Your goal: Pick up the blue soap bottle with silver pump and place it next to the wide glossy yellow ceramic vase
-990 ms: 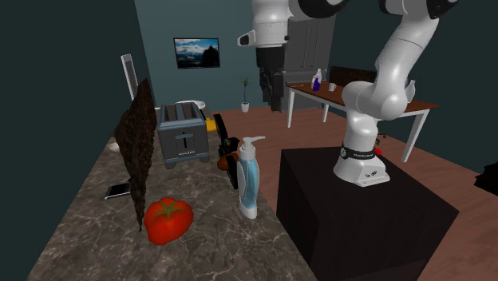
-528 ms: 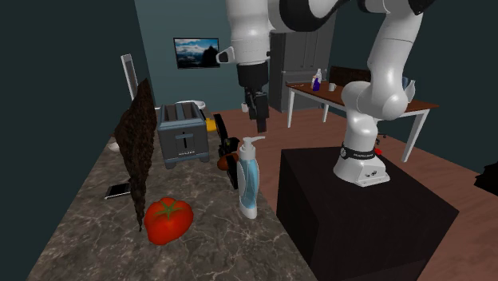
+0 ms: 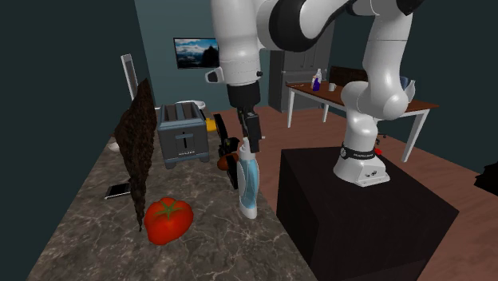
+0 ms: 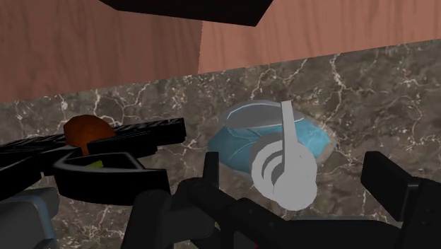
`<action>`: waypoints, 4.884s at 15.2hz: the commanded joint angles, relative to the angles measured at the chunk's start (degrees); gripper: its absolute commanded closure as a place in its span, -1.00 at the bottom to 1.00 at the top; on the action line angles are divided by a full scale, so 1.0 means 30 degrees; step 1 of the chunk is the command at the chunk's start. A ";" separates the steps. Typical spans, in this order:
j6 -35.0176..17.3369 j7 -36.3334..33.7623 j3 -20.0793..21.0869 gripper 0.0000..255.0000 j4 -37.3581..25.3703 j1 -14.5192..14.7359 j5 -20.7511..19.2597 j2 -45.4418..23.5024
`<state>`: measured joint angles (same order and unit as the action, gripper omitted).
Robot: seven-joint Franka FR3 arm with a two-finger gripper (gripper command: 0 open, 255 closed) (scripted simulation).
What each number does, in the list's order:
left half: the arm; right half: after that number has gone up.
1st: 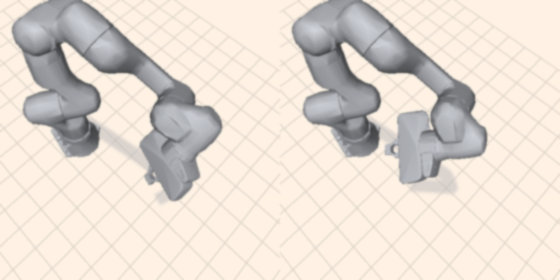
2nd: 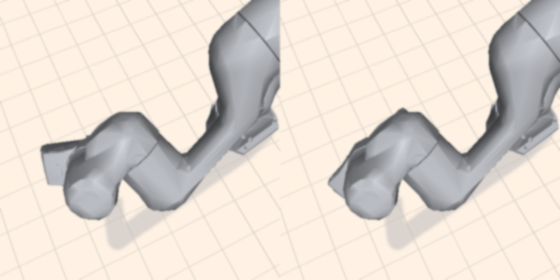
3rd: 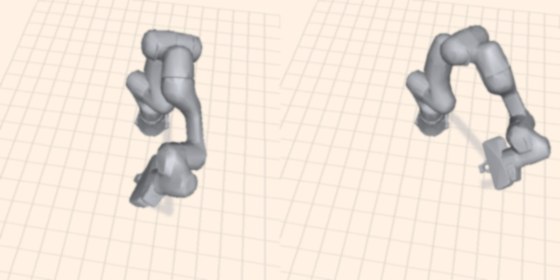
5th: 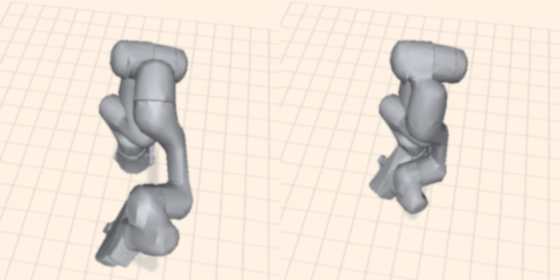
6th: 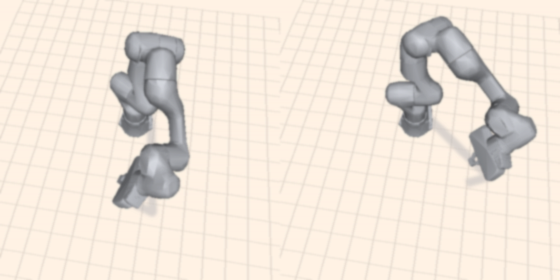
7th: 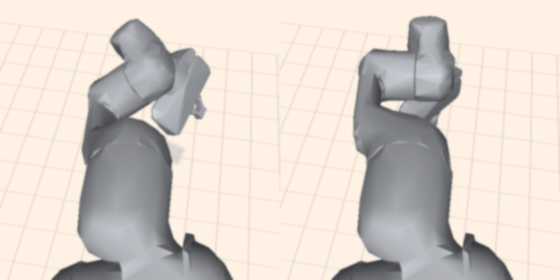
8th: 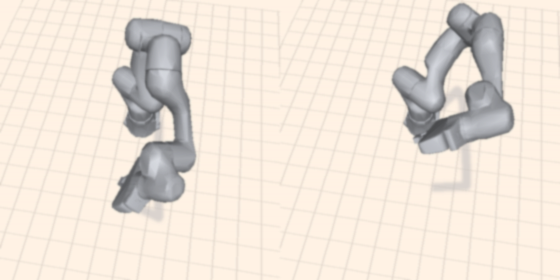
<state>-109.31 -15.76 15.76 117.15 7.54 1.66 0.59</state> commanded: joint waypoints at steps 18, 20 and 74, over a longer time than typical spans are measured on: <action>-0.0942 -0.0031 0.0023 1.00 0.0798 0.0022 -0.0024 -0.0143; -0.0941 -0.0028 0.0022 1.00 0.0804 0.0021 -0.0022 -0.0136; 1.3661 -0.0642 0.0164 1.00 -1.5259 0.0212 -0.0431 -0.1645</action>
<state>-69.26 -17.61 16.21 72.69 8.12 0.47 -3.95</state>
